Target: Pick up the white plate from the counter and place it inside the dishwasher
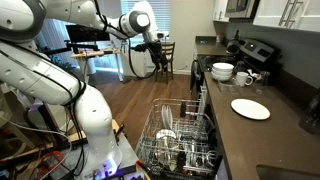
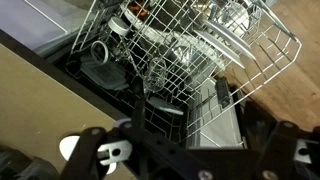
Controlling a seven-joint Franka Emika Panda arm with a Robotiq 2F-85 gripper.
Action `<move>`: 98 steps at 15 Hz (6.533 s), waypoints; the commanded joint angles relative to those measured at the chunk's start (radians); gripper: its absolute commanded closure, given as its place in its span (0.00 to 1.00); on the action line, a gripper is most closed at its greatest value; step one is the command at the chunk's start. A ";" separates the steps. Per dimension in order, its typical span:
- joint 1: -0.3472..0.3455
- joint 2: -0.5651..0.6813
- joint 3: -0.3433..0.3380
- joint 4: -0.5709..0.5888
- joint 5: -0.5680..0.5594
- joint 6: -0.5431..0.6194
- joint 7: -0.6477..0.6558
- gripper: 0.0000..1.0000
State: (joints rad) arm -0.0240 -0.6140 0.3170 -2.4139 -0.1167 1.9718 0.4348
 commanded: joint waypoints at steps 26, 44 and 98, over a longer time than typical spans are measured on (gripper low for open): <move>0.037 0.859 -0.273 0.656 -0.327 -0.225 -0.199 0.00; 0.106 0.995 -0.394 0.742 -0.603 -0.049 -0.032 0.00; 0.023 1.296 -0.524 0.894 -1.029 0.433 -0.144 0.00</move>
State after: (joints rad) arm 0.0042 0.6637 -0.2002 -1.5453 -1.0902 2.3926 0.2971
